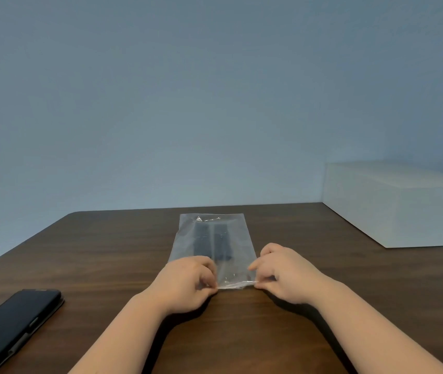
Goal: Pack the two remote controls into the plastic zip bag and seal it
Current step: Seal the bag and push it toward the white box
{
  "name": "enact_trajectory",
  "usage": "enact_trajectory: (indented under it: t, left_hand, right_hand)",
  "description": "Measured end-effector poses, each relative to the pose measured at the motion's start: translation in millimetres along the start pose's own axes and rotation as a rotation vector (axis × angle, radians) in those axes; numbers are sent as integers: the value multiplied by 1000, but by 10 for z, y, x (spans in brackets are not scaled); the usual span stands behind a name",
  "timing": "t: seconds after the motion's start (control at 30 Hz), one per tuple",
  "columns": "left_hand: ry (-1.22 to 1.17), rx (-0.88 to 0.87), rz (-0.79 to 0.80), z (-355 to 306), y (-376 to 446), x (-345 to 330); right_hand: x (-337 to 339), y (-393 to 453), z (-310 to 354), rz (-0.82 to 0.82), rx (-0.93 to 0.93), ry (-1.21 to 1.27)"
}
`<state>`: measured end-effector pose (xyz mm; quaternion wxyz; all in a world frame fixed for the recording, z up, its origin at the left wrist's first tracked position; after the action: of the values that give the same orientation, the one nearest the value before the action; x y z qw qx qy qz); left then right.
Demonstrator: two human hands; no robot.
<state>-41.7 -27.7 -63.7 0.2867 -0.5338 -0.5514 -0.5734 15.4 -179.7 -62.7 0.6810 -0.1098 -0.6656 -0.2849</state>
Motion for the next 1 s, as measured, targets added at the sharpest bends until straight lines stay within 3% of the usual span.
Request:
enact_trajectory:
  t: [0.17, 0.43, 0.53, 0.63, 0.73, 0.8, 1.0]
  left_hand:
    - [106, -34, -9, -133, -24, -10]
    - [28, -30, 118, -309, -62, -128]
    - [18, -21, 163, -330, -92, -154]
    - [-39, 62, 75, -275, -106, -122]
    - [1, 172, -166, -132, -82, 33]
    - [28, 289, -218, 22, -72, 88]
    - [175, 492, 140, 306, 42, -199]
  right_hand:
    - [-38, -117, -29, -42, -17, -124]
    - [-10, -397, -100, 100, -164, -122]
    - [24, -354, -124, 5, -297, -40]
    - [5, -188, -73, -83, -314, -12]
    - [-195, -16, 33, 30, -264, -14]
    - [-298, 28, 71, 111, -255, -1]
    - [-402, -28, -53, 251, -248, -5]
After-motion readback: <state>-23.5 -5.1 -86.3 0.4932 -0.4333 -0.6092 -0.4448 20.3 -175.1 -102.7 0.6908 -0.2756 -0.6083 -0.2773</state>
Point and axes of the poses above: each hand's wrist, its own y-axis towards the middle knuckle, its own x-axis out of the back of the hand, z = x × y, the point moved 7 cm from there along y, towards the middle knuckle, and after that the axes turned 1 degree about -x, right-handed, at the moved point
